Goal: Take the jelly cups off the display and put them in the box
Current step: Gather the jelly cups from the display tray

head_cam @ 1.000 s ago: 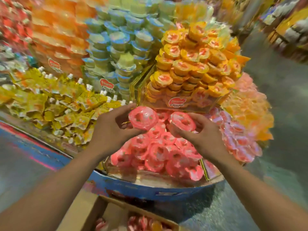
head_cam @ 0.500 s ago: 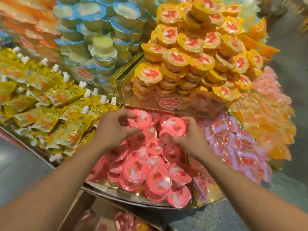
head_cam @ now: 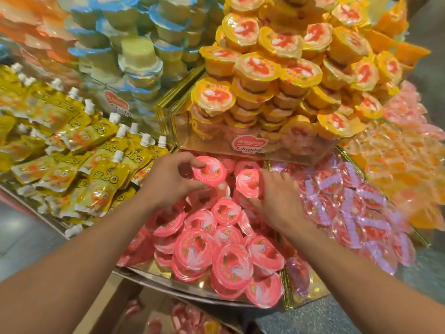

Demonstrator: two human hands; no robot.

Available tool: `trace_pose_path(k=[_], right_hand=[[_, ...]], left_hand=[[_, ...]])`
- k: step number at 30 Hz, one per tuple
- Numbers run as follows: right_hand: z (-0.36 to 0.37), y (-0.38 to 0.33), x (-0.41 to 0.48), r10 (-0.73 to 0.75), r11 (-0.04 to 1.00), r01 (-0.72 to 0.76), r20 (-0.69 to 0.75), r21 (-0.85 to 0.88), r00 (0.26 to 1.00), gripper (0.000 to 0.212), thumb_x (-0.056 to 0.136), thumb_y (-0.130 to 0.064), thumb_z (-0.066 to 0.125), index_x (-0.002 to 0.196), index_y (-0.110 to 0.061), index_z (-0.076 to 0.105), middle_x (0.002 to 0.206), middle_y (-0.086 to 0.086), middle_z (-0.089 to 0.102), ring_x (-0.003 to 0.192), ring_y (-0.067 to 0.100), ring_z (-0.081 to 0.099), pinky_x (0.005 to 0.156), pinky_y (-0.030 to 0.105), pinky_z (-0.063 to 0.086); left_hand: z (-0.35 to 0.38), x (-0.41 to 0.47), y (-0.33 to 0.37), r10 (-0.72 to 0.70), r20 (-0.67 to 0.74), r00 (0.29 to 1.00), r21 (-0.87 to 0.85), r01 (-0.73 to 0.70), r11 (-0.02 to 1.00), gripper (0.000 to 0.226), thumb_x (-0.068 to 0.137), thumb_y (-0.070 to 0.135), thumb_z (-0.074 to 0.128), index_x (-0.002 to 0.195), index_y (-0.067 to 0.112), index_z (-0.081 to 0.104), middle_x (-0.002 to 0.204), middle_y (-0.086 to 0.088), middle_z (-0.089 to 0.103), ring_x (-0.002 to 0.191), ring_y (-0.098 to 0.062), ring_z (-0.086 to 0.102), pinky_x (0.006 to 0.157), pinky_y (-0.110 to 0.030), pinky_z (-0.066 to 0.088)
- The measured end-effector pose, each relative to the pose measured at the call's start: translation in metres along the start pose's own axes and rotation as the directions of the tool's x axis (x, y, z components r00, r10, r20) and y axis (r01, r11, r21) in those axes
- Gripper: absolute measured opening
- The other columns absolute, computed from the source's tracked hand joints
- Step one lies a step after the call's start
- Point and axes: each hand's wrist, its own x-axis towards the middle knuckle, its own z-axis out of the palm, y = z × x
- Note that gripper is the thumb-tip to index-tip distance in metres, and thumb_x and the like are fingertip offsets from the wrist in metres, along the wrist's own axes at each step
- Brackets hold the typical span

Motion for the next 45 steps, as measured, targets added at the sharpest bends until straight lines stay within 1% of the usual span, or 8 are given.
trace_pose_path(k=[3,8,12,15,21,28,37,45], right_hand=[[0.002,0.004,-0.002,0.016,1.000,-0.016,-0.017,-0.015,1.000,0.073,0.080,-0.066,0.066,0.136,-0.021,0.049,0.119,0.001,0.061,0.112,0.029,0.049,0.092,0.044,0.037],[0.002,0.005,0.000,0.013,0.999,-0.014,-0.023,-0.048,1.000,0.070,0.077,-0.060,0.074,0.129,-0.020,0.052,0.117,0.002,0.061,0.110,0.028,0.048,0.091,0.042,0.037],[0.002,0.005,-0.001,0.036,0.999,-0.036,-0.011,-0.040,0.999,0.072,0.077,-0.064,0.072,0.129,-0.018,0.052,0.118,0.003,0.058,0.111,0.028,0.048,0.093,0.044,0.039],[0.001,0.004,-0.001,0.035,0.997,-0.035,-0.001,-0.062,0.999,0.073,0.076,-0.064,0.073,0.128,-0.018,0.051,0.118,0.004,0.058,0.110,0.028,0.049,0.093,0.043,0.039],[-0.005,0.001,0.003,0.040,0.997,-0.037,0.046,-0.067,0.998,0.072,0.077,-0.073,0.066,0.120,-0.018,0.053,0.114,0.004,0.058,0.109,0.030,0.052,0.089,0.044,0.040],[-0.020,-0.006,0.005,0.065,0.995,-0.052,0.169,-0.083,0.984,0.077,0.076,-0.079,0.059,0.120,-0.015,0.053,0.117,0.008,0.057,0.112,0.031,0.053,0.091,0.044,0.043],[-0.035,-0.012,0.002,0.067,0.998,-0.065,0.281,-0.017,0.957,0.091,0.079,-0.073,0.064,0.145,-0.017,0.038,0.134,0.010,0.049,0.125,0.034,0.047,0.100,0.044,0.044],[-0.055,-0.032,-0.016,-0.139,0.989,0.131,0.127,0.064,0.982,0.079,0.088,-0.062,0.061,0.152,-0.022,0.038,0.161,0.008,0.027,0.151,0.028,0.017,0.120,0.050,0.025]], left_hand=[[0.004,0.003,-0.006,-0.018,0.044,0.999,0.044,0.016,0.999,0.041,0.058,0.009,0.095,0.087,0.025,0.072,0.096,0.007,0.075,0.094,-0.023,0.073,0.086,-0.042,0.057],[0.009,0.008,-0.012,-0.086,0.113,0.990,0.106,0.074,0.992,0.039,0.059,0.012,0.096,0.088,0.020,0.071,0.095,0.010,0.073,0.072,0.001,0.064,0.066,-0.014,0.050],[0.011,0.012,-0.021,-0.144,0.128,0.981,0.109,0.131,0.985,0.040,0.057,0.016,0.097,0.086,0.024,0.071,0.092,-0.007,0.075,0.064,-0.013,0.060,0.067,-0.031,0.052],[0.011,0.012,-0.021,-0.142,0.123,0.982,0.093,0.131,0.987,0.039,0.058,0.013,0.096,0.088,0.019,0.071,0.095,0.005,0.074,0.078,-0.020,0.069,0.075,-0.034,0.056],[-0.003,0.014,-0.016,-0.113,0.210,0.971,0.226,0.064,0.972,0.041,0.058,0.026,0.096,0.093,0.021,0.076,0.084,0.014,0.071,0.060,0.010,0.060,0.061,-0.008,0.044],[-0.022,0.002,-0.010,-0.094,0.346,0.934,0.484,-0.091,0.870,0.079,0.059,0.081,0.071,0.123,0.035,0.070,0.147,-0.001,0.052,0.137,-0.006,0.045,0.110,-0.025,0.036],[-0.023,0.001,-0.010,-0.115,0.370,0.922,0.505,-0.096,0.858,0.092,0.061,0.091,0.040,0.133,0.038,0.062,0.158,0.002,0.038,0.144,-0.011,0.037,0.114,-0.031,0.028],[-0.026,-0.009,-0.009,-0.128,0.430,0.894,0.567,-0.157,0.809,0.094,0.072,0.092,0.033,0.150,0.040,0.039,0.165,0.007,0.020,0.151,-0.012,0.019,0.120,-0.034,0.015]])
